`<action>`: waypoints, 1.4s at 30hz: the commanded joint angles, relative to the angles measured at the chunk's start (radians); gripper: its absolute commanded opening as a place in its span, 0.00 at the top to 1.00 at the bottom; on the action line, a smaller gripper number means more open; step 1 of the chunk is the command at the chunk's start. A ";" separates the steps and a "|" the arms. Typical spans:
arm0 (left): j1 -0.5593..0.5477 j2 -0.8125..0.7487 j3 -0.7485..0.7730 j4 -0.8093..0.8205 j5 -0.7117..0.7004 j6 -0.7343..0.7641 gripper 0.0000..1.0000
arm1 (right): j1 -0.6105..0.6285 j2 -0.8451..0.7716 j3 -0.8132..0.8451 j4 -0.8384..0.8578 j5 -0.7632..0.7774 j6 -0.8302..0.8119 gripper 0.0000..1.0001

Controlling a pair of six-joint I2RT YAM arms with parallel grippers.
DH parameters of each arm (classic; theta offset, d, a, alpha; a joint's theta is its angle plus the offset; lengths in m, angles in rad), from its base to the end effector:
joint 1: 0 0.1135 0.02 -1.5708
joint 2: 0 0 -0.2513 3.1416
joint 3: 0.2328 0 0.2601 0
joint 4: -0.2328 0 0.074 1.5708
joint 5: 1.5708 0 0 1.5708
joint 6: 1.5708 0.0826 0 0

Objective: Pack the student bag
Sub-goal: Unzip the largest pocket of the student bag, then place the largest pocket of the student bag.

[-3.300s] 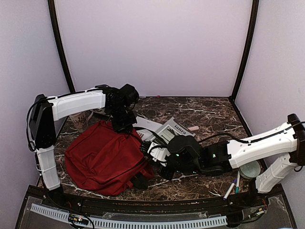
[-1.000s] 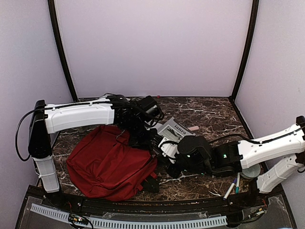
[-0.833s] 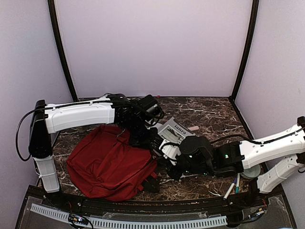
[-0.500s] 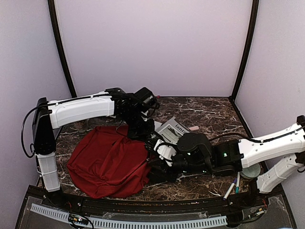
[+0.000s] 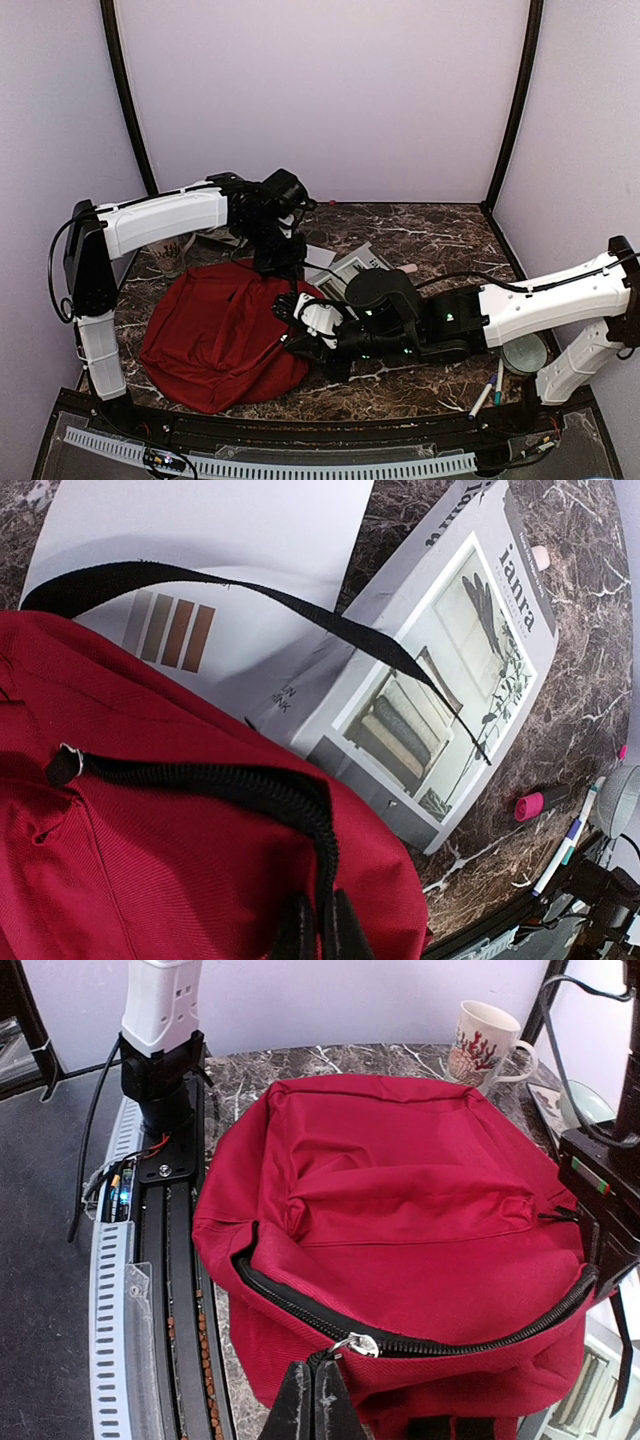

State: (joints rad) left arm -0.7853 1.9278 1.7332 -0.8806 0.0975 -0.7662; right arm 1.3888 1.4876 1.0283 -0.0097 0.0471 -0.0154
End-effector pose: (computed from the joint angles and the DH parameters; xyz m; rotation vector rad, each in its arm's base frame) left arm 0.3069 -0.3182 0.2215 0.0612 2.7942 -0.5925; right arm 0.0748 0.3850 0.2348 -1.3569 1.6520 0.7936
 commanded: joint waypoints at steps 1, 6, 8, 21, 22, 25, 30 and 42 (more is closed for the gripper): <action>0.044 -0.065 0.024 0.014 -0.062 0.033 1.00 | 0.034 0.031 0.066 0.062 -0.165 -0.009 1.00; 0.046 -0.090 0.025 0.008 -0.058 0.049 1.00 | 0.033 0.073 0.101 0.033 -0.141 0.011 1.00; 0.046 -0.114 0.011 0.003 -0.068 0.051 1.00 | 0.033 0.073 0.093 0.041 -0.104 0.024 1.00; 0.045 -0.357 -0.093 -0.037 -0.139 0.059 0.52 | 0.033 0.074 0.107 -0.005 -0.133 0.061 1.00; 0.045 -0.376 -0.093 -0.057 -0.147 0.060 0.50 | 0.032 0.074 0.110 -0.008 -0.140 0.065 0.99; 0.046 -0.442 -0.116 -0.122 -0.167 0.045 0.49 | 0.033 0.066 0.108 -0.003 -0.161 0.083 0.95; 0.045 -0.566 -0.216 -0.123 -0.158 -0.001 0.49 | 0.033 0.073 0.100 0.003 -0.245 0.120 0.83; 0.027 -0.743 -0.296 -0.179 -0.127 -0.048 0.50 | 0.032 0.008 0.084 0.011 -0.247 0.152 0.75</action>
State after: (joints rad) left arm -0.7448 1.2415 1.4471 -0.9974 -0.0425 -0.7982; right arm 1.4113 1.5616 1.1160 -0.0589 -0.2871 0.0959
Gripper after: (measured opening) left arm 0.508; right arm 0.248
